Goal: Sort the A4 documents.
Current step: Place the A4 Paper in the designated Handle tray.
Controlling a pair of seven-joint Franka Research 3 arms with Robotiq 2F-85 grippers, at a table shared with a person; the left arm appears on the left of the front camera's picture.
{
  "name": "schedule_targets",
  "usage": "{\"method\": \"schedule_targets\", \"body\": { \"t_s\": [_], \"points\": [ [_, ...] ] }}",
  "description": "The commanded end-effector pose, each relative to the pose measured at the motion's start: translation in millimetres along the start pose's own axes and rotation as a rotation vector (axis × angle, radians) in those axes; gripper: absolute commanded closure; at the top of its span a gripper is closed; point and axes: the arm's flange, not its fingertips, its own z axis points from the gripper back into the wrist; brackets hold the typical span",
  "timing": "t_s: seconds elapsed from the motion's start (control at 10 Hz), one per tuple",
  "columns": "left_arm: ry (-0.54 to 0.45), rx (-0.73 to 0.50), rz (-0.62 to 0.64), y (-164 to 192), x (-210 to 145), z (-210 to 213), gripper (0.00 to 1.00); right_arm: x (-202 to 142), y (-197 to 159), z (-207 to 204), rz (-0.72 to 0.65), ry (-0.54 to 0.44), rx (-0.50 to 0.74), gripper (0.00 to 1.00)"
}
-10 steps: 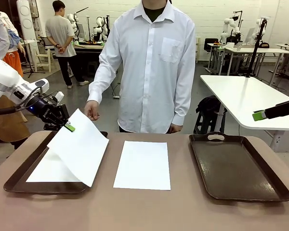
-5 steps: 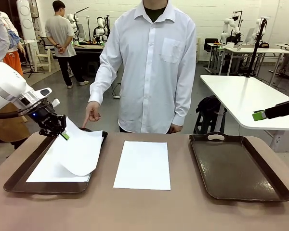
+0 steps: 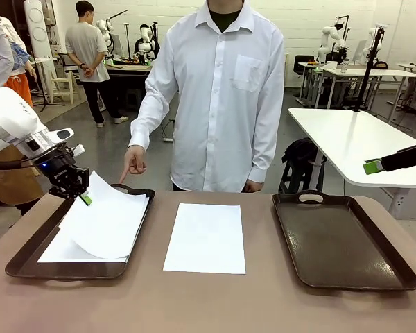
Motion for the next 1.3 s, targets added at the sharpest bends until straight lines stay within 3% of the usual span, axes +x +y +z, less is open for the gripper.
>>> {"method": "schedule_targets", "body": {
  "t_s": [0.0, 0.6, 1.1, 1.2],
  "points": [
    [0.039, 0.030, 0.032, 4.6, 4.7, 1.6, 0.99, -1.0, -1.7, -2.3, -0.006, -0.005, 0.016, 0.00],
    [0.089, 0.114, 0.079, 17.0, 18.7, -12.9, 0.99, -1.0, -1.7, -2.3, -0.006, -0.005, 0.016, 0.00],
    [0.066, 0.140, 0.067, 7.3, 17.9, -8.1, 0.53, -1.0, -1.7, -2.3, -0.006, -0.005, 0.016, 0.00],
    [0.061, 0.154, 0.065, 5.8, 17.9, -5.7, 0.39, -1.0, -1.7, -2.3, -0.006, -0.005, 0.016, 0.00]
  ]
}}
